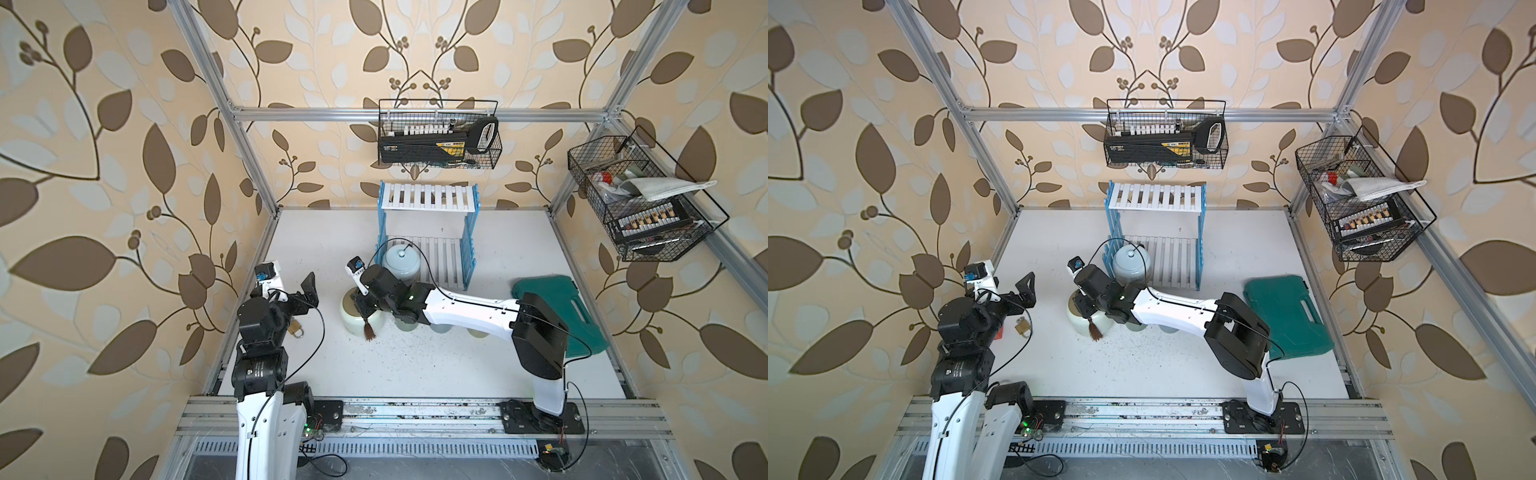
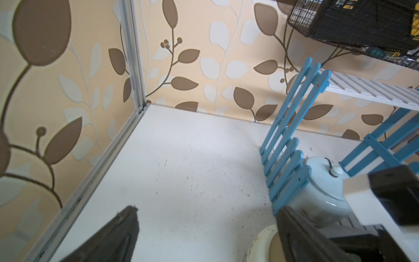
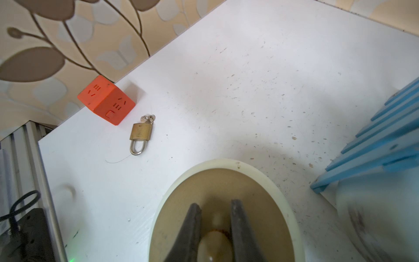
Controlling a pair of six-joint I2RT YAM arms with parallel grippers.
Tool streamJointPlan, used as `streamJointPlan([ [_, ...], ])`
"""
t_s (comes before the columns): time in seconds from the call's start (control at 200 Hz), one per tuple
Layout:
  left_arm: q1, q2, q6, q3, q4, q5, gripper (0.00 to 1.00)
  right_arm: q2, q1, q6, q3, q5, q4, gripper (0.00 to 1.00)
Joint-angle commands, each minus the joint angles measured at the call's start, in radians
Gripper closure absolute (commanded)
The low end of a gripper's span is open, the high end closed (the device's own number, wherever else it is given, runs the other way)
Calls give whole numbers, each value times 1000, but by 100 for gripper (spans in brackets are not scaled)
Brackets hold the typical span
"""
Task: Remove the tea canisters from the shelf
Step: Place the tea canister at the center of the board.
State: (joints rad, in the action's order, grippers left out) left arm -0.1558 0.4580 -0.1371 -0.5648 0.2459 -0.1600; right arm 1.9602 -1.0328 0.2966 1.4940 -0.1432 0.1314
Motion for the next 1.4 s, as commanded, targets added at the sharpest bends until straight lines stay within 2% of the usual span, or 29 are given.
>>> streamJointPlan([
  [0.0, -1, -2, -4, -30, -25, -24, 1, -12, 20, 23, -1, -12, -161, 100],
  [0.26, -6, -1, -2, -28, -26, -34, 1, 6, 25, 37, -26, 13, -159, 100],
  [0.57, -5, -1, 0, -30, -22, -21, 1, -14, 24, 40, -72, -17, -166, 100],
  [0.665, -5, -7, -1, -29, -28, -41, 1, -19, 24, 41, -74, -13, -167, 81],
  [0.77, -8, -4, -1, -31, -18, -40, 1, -34, 22, 49, -59, -23, -124, 55],
  [0.83, -3, -5, -1, -33, -14, -43, 1, -55, 23, 59, -71, -28, -136, 47],
  [0.995, 8, 1, 12, -36, 4, -84, 1, -119, 22, 52, -64, -26, -63, 42],
  [1.12, 30, 16, 60, -61, 18, -136, 1, -214, 24, 51, -142, -55, -82, 37],
  [1.395, 61, 118, 67, -121, -6, -270, 1, -374, 38, 27, -199, -176, 53, 23],
])
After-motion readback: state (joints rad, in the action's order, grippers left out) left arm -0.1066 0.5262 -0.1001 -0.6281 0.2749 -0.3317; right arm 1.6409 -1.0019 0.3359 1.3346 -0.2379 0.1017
